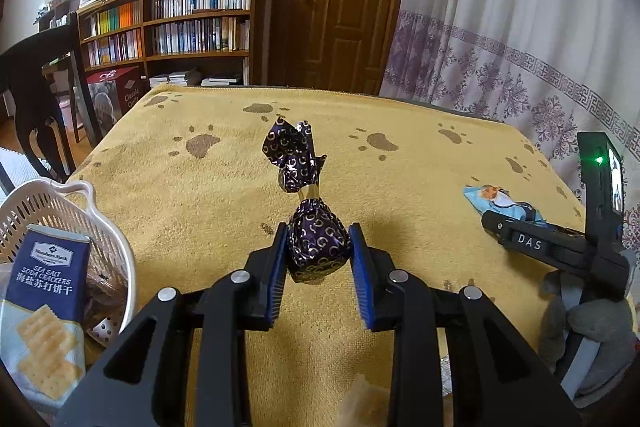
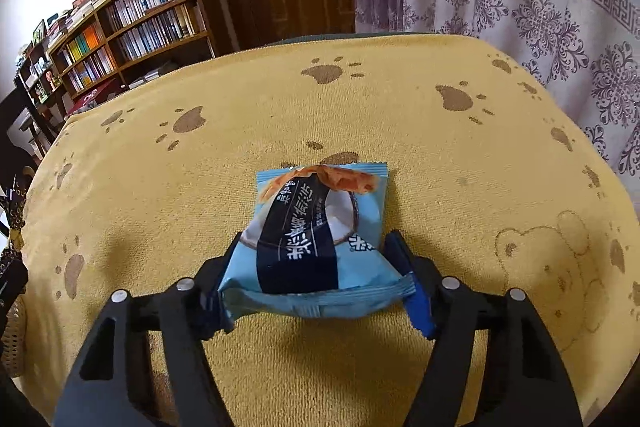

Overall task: Organize snacks
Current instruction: 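Grasp the blue chip bag with right gripper while left gripper holds the candy, then carry the candy toward the basket with left gripper while right gripper holds chip bag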

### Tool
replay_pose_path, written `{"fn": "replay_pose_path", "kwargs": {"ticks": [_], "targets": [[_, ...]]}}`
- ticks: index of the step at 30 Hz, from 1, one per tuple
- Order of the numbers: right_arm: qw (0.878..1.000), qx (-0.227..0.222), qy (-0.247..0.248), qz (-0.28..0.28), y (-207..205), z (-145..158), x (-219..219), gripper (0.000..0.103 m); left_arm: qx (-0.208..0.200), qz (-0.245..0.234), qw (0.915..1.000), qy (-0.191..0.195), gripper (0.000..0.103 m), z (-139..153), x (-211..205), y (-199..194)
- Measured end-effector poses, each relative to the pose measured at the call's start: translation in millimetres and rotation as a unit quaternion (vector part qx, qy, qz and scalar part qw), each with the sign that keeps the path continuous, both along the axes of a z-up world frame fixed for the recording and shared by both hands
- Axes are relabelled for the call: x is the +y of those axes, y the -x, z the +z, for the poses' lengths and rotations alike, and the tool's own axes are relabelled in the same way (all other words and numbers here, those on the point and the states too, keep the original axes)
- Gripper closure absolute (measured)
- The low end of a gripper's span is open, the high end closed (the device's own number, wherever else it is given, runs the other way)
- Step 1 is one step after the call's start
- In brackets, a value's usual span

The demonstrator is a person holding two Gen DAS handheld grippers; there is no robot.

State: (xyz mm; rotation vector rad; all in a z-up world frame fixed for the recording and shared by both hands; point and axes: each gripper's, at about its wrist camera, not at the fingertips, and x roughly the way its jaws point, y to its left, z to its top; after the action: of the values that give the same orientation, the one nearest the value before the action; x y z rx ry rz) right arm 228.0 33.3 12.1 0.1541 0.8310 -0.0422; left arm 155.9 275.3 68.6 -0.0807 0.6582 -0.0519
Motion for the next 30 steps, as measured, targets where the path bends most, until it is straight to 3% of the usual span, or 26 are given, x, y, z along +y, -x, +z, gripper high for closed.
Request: {"fn": "replay_pose_path", "kwargs": {"ticks": [17,20,24,29,30], "targets": [[0.998,-0.052,-0.006,0.037,24.9,21.9,9.6,0.037,-0.016,0.009,0.9998,0.001,0.073,20.0,6.7,13.8],[0.998,-0.042,0.004,0.044,23.1,18.3,13.4,0.035,-0.023,0.012,0.9997,-0.003,0.073,25.6,8.3,17.2],[0.998,-0.021,0.017,0.049,19.1,9.9,17.4,0.022,-0.028,0.013,0.9995,-0.001,0.073,30.3,10.3,20.7],[0.999,0.008,0.024,0.046,14.7,0.3,17.5,0.022,-0.027,0.013,0.9995,-0.001,0.073,29.9,10.1,19.0],[0.999,0.012,0.023,0.045,14.2,-1.2,17.0,0.026,-0.028,0.013,0.9995,-0.001,0.073,30.1,10.1,19.1]]}}
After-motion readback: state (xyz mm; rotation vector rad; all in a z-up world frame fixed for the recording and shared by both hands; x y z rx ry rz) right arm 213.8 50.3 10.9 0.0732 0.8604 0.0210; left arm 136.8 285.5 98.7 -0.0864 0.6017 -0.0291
